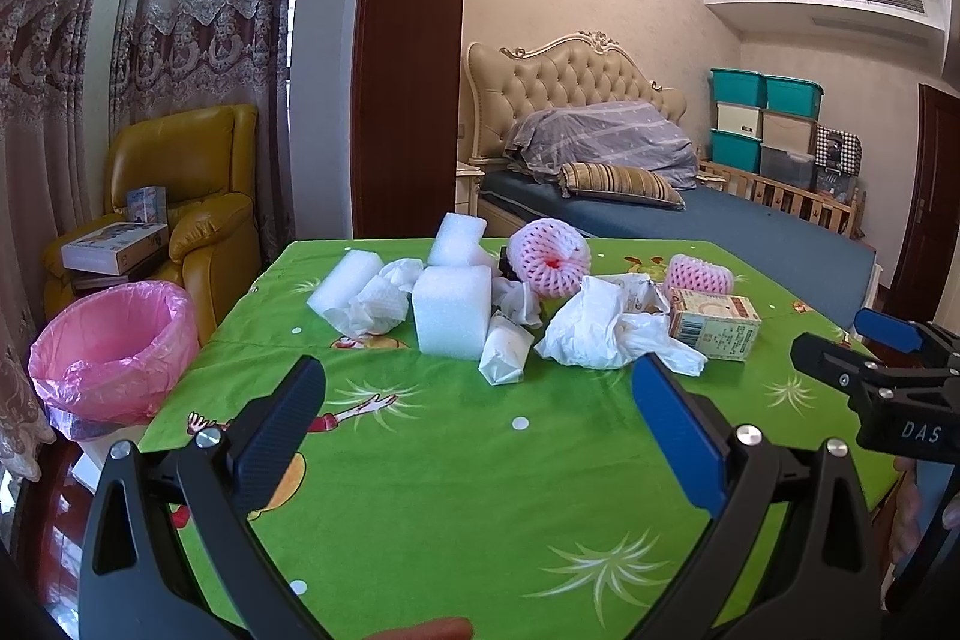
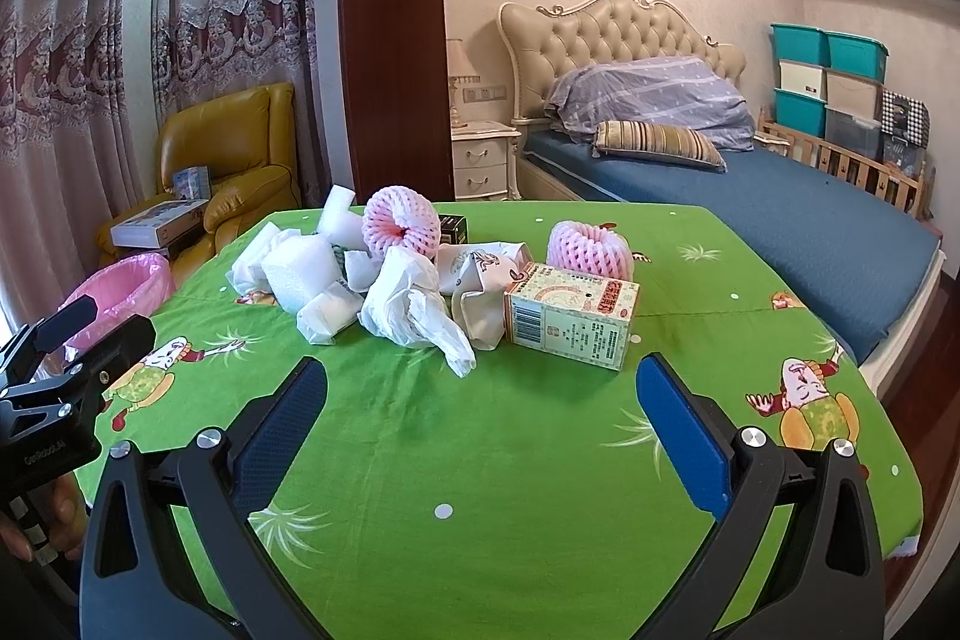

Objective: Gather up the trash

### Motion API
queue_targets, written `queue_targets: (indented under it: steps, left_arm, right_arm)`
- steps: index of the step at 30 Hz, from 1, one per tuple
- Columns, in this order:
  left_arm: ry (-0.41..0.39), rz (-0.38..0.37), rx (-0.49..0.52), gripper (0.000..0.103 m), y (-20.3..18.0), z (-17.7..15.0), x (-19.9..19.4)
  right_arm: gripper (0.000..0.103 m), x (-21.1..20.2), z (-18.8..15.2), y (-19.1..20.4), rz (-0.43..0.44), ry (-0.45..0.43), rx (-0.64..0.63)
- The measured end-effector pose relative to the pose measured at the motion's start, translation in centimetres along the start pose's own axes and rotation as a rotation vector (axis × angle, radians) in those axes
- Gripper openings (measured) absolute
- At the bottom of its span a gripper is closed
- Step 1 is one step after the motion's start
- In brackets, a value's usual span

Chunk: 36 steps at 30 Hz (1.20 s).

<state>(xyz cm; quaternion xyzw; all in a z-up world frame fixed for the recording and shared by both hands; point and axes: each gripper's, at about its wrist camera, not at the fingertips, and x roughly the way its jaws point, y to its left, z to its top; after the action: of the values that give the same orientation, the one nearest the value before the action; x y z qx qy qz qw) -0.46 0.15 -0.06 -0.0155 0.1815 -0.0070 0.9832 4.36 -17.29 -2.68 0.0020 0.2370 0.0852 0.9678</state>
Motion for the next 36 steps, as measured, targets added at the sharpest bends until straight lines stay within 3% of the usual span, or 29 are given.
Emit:
queue_targets:
  steps: [36]
  left_arm:
    - [0.005, 0.009, -0.041, 0.099, 0.7, 0.0, 0.3]
  right_arm:
    - [0.097, 1.0, -0.4, -0.7, -0.007, 0.027, 0.016]
